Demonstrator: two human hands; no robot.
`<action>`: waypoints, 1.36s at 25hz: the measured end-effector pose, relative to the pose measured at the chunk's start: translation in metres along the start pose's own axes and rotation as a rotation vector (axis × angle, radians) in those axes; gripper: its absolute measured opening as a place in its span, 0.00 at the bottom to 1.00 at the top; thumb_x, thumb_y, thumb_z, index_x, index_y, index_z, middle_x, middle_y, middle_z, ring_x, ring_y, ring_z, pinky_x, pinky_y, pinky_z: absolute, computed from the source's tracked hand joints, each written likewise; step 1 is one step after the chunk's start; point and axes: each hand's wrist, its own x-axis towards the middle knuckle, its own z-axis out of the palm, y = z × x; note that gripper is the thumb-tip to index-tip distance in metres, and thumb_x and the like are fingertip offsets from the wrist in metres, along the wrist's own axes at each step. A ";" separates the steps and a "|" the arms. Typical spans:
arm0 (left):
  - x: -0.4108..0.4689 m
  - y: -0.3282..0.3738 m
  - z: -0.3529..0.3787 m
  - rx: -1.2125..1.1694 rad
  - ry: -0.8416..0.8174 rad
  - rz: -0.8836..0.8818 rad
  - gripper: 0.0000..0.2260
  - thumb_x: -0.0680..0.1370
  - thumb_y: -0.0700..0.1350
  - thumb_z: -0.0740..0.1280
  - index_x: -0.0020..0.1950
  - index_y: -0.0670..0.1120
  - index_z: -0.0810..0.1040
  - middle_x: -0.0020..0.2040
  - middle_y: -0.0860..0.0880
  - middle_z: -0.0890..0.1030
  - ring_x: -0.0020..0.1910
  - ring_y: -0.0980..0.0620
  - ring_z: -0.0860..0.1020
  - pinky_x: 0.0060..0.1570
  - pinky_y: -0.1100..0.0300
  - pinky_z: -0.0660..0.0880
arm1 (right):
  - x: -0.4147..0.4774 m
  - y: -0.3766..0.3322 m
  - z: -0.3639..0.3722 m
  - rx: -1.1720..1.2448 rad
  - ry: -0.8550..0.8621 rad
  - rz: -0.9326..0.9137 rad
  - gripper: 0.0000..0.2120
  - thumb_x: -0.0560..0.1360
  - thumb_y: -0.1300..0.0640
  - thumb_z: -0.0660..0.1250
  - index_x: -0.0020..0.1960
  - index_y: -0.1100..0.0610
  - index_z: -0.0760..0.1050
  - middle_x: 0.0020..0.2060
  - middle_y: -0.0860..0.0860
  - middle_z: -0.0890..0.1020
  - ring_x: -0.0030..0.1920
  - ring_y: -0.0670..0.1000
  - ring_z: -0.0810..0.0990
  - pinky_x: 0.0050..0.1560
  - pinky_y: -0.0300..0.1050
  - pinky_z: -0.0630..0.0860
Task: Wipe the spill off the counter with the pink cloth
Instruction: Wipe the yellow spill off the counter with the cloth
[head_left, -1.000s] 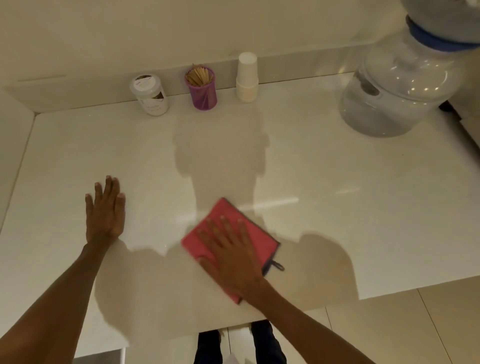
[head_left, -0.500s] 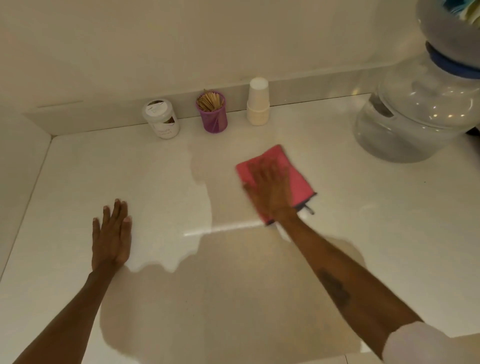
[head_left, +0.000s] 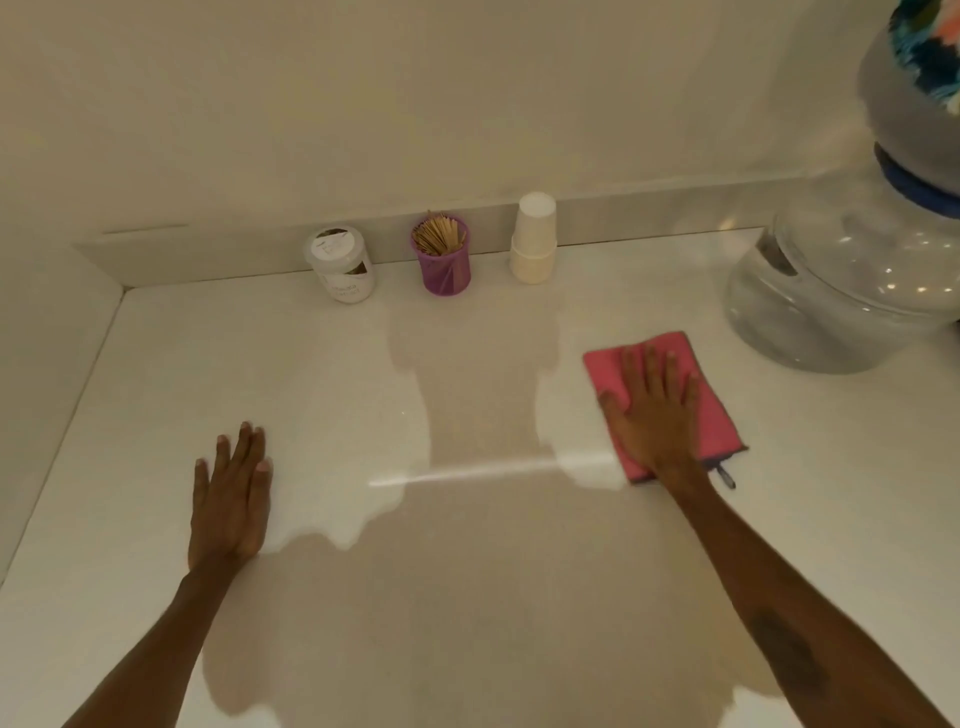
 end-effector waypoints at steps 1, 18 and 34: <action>0.000 0.000 0.000 -0.009 0.002 -0.004 0.30 0.84 0.61 0.38 0.84 0.50 0.51 0.84 0.54 0.51 0.84 0.51 0.47 0.82 0.49 0.40 | 0.031 -0.004 -0.005 0.021 -0.008 0.027 0.35 0.85 0.39 0.47 0.85 0.56 0.46 0.83 0.61 0.51 0.83 0.65 0.49 0.81 0.69 0.47; 0.005 -0.006 0.001 0.018 0.007 0.001 0.24 0.87 0.53 0.42 0.83 0.51 0.47 0.84 0.56 0.48 0.84 0.52 0.44 0.83 0.47 0.43 | 0.048 -0.299 0.003 0.121 -0.054 -0.167 0.33 0.85 0.42 0.50 0.84 0.58 0.50 0.83 0.61 0.52 0.83 0.64 0.48 0.81 0.67 0.44; 0.004 -0.016 -0.001 -0.066 -0.022 0.009 0.24 0.87 0.50 0.43 0.84 0.48 0.46 0.85 0.51 0.48 0.84 0.50 0.44 0.82 0.48 0.39 | -0.097 -0.372 0.052 0.057 -0.029 -0.564 0.33 0.84 0.35 0.44 0.85 0.50 0.47 0.84 0.55 0.50 0.84 0.60 0.44 0.82 0.65 0.43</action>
